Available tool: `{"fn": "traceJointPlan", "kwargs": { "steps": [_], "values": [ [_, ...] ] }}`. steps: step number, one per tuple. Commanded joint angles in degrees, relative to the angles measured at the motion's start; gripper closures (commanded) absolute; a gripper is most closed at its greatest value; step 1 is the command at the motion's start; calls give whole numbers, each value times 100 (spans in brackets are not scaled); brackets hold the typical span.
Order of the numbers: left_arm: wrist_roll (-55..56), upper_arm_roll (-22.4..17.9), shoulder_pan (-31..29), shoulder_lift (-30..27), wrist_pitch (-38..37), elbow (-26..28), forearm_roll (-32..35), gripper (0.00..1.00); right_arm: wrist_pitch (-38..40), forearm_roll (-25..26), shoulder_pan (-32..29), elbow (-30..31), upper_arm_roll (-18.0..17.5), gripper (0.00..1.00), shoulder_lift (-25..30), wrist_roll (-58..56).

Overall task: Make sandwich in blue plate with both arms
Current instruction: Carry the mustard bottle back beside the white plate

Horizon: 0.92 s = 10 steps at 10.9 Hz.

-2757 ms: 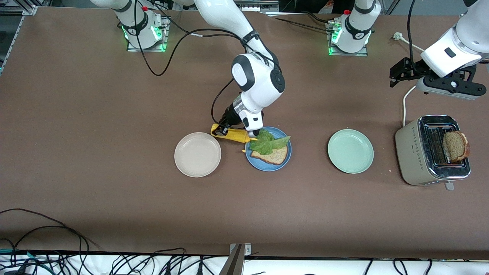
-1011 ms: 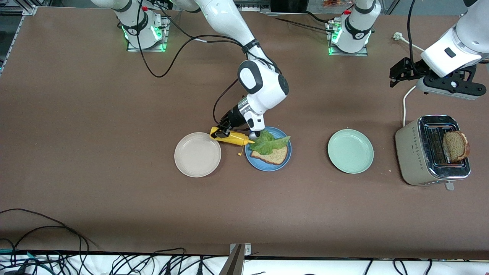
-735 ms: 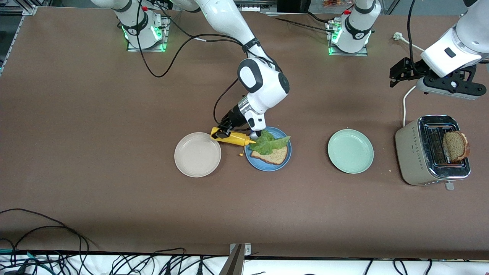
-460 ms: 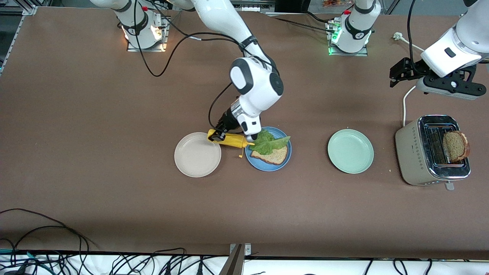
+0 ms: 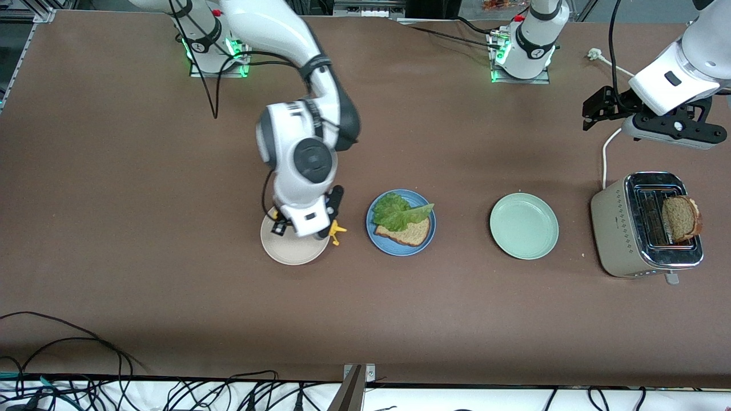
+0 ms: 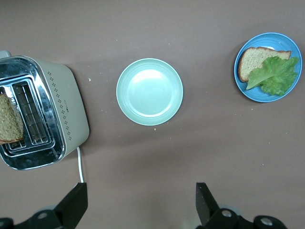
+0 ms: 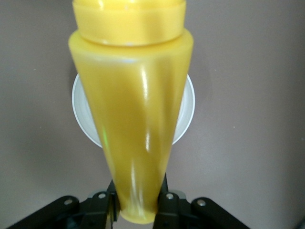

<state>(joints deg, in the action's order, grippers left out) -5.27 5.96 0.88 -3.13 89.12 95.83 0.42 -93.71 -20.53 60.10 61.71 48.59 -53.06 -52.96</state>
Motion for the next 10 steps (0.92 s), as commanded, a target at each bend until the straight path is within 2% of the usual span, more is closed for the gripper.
{"fn": "traceJointPlan", "kwargs": {
  "steps": [1, 2, 3, 5, 6, 8, 10],
  "values": [
    [26, -7, 26, -38, 26, 24, 125, 0, 2, -83, -1346, 184, -1392, 100, 769, -573],
    [26, -7, 26, -38, 26, 24, 125, 0, 10, -101, -1891, 184, -1875, 100, 884, -810],
    [26, -16, 26, -38, 26, 24, 125, 0, 45, -275, -2271, 184, -2150, 100, 920, -1047],
    [26, -16, 26, -38, 35, 24, 125, 0, 89, -889, -2860, 192, -2449, 100, 929, -1539],
    [26, -16, 26, -38, 26, 24, 125, 0, 90, -1057, -3229, 219, -2730, 100, 929, -1811],
    [26, -16, 26, -38, 26, 24, 125, 0, 90, -1190, -4046, 324, -3450, 100, 920, -2330],
    [26, -7, 26, -38, 26, 24, 125, 0, 90, -1191, -4749, 351, -4021, 100, 850, -2953]
  ]
}}
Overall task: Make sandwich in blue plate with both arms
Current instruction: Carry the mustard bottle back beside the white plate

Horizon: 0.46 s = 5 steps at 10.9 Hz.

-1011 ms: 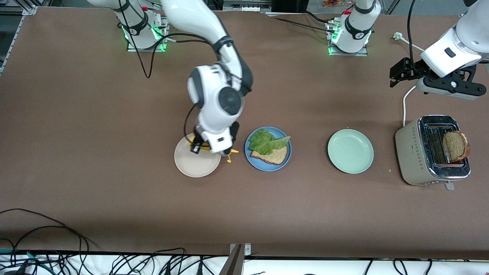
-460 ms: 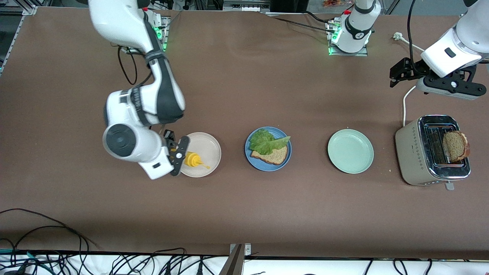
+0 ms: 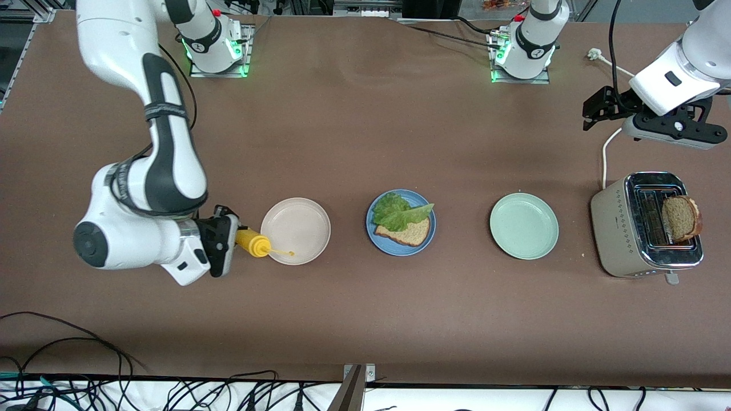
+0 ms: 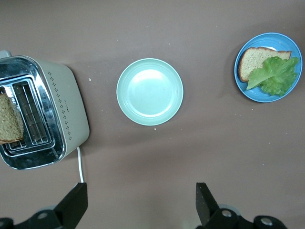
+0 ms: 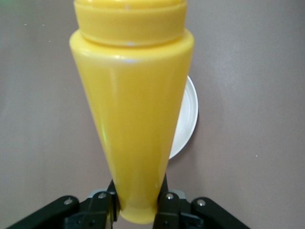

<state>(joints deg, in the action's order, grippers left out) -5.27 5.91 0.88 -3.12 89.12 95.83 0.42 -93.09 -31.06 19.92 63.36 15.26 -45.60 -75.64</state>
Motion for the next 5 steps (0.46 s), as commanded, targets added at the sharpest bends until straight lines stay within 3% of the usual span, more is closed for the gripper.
{"fn": "traceJointPlan", "kwargs": {
  "steps": [1, 3, 5],
  "values": [
    [26, -2, 26, -39, 26, 24, 125, 0, 27, -137, -1074, 186, -1013, 100, 60, -1046],
    [26, -2, 26, -39, 26, 24, 125, 0, 27, -137, -1611, 195, -1418, 100, -36, -1696],
    [26, -11, 26, -39, 26, 24, 125, 0, 27, -128, -2270, 186, -2068, 100, -308, -2146]
  ]
}}
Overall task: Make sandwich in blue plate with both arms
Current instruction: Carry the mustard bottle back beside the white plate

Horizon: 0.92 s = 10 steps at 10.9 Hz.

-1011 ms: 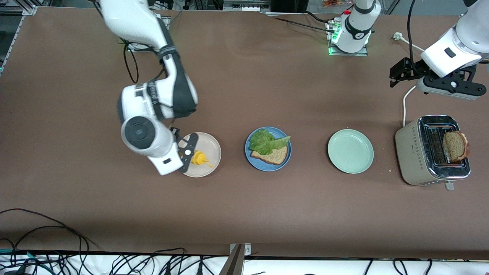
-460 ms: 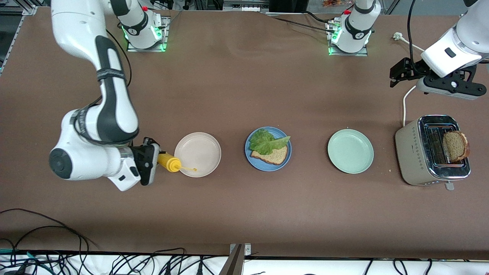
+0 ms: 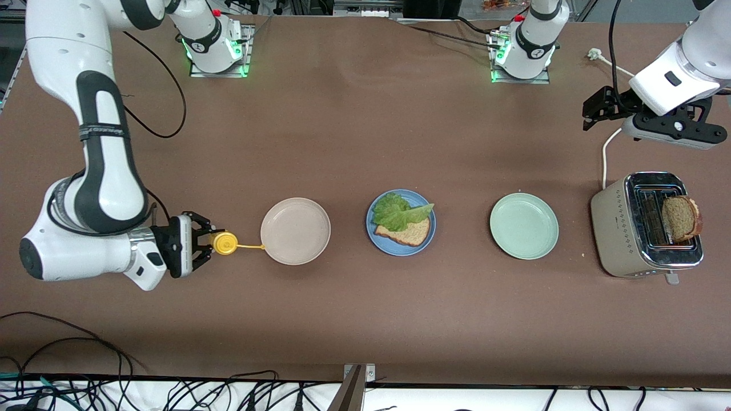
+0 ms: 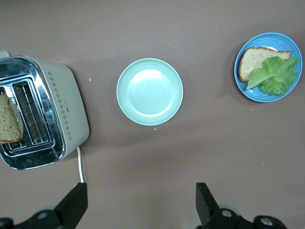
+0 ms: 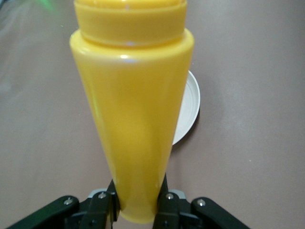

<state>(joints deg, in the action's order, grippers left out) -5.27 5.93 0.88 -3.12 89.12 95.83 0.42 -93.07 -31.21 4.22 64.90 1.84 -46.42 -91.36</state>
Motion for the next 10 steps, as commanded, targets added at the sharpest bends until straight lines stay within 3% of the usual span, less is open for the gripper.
{"fn": "traceJointPlan", "kwargs": {
  "steps": [1, 5, 10],
  "values": [
    [26, -12, 26, -39, 26, 23, 125, 0, 17, -105, -895, 31, -937, 100, -366, -820],
    [26, -12, 26, -39, 26, 23, 125, 0, -114, -157, -1090, 14, -983, 100, -850, -1471],
    [26, -12, 26, -39, 26, 23, 125, 0, -379, -807, -1169, -13, -983, 100, -1457, -2324]
  ]
}}
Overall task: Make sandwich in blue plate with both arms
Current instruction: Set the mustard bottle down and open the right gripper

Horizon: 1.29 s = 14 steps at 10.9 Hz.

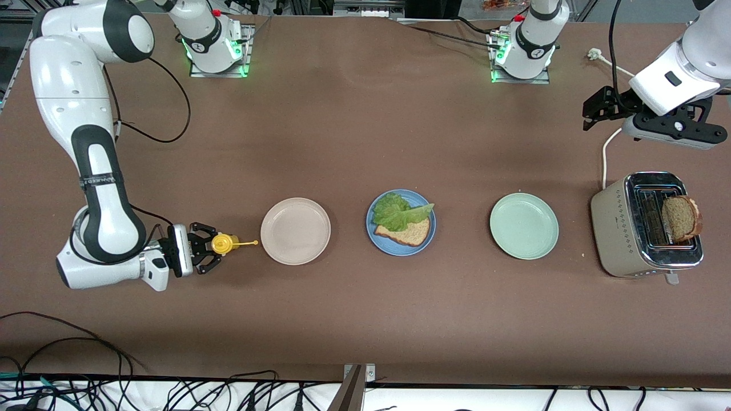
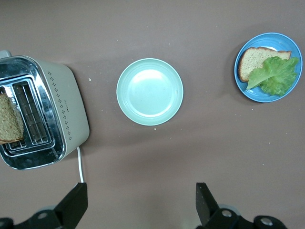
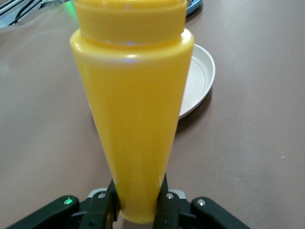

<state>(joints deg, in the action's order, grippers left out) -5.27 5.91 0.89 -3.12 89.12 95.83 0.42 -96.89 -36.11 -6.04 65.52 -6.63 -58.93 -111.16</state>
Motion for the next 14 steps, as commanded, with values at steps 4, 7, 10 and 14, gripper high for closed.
{"fn": "traceJointPlan", "kwargs": {
  "steps": [4, 7, 10, 14],
  "values": [
    [26, -11, 26, -39, 35, 23, 125, 0, -5, -922, -222, -92, -137, 100, -505, -994],
    [26, -11, 26, -39, 26, 23, 125, 0, -5, -960, -222, -92, -128, 100, -515, -1022],
    [34, -11, 26, -39, 26, 23, 125, 0, 3, -924, -266, -92, -110, 1, -515, -1005],
    [35, -11, 26, -39, 26, 23, 125, 0, 21, -889, -328, -101, -84, 0, -506, -1013]
  ]
}}
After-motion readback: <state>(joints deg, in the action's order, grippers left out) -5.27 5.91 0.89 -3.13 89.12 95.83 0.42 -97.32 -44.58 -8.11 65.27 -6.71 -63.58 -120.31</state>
